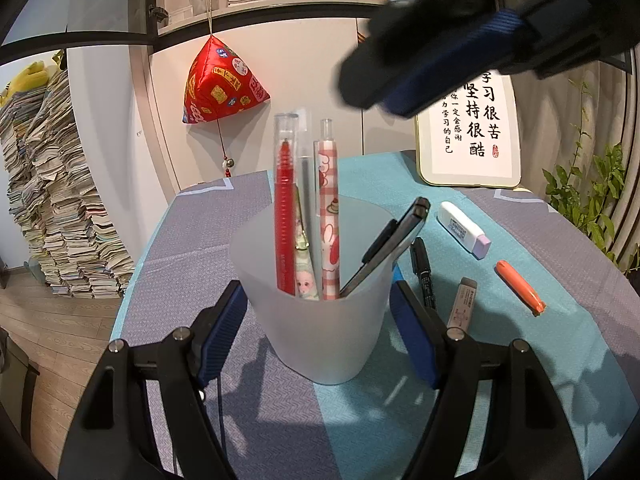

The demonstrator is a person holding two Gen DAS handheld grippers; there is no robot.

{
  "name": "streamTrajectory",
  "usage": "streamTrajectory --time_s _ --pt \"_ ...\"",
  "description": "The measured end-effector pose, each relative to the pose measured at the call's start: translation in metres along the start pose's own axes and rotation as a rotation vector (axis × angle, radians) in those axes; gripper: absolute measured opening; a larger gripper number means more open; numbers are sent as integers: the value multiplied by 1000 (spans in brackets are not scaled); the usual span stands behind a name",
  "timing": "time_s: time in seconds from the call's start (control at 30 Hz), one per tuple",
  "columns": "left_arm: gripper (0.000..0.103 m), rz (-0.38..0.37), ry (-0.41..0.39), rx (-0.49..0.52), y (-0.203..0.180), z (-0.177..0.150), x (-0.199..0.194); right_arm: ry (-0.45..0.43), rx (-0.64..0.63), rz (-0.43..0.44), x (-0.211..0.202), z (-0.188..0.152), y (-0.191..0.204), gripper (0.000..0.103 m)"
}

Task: Organize stationery
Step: 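Lower the right gripper onto the black marker and close on it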

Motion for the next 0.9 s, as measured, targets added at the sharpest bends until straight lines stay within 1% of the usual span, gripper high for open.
streamTrajectory --time_s 0.13,0.2,0.3,0.37,0.43,0.5,0.6,0.7,0.9 --pt "73 0 0 0 0 0 0 -12 56 -36 -7 -2 -26 15" --pt "73 0 0 0 0 0 0 2 109 -76 -6 -8 -47 15" --pt "73 0 0 1 0 0 0 35 173 -154 5 -20 -78 15" --pt "73 0 0 0 0 0 0 75 216 -203 20 -32 -99 15" --pt "73 0 0 0 0 0 0 114 262 -211 34 -42 -112 15" --pt "73 0 0 1 0 0 0 146 298 -215 48 -50 -119 15" --pt "73 0 0 1 0 0 0 171 328 -225 65 -56 -126 17" --pt "73 0 0 1 0 0 0 178 352 -229 76 -59 -130 24" --pt "73 0 0 1 0 0 0 194 359 -248 95 -60 -131 25"
Point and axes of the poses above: each gripper's, at about its wrist camera, not at the fingertips, and x roughly the way its jaws point, y to its left, z to its top, the point moved 9 cm from there along x, roughly the way its jaws point, and after that the axes turned 11 degrees about -y, right-handed, at the moved point
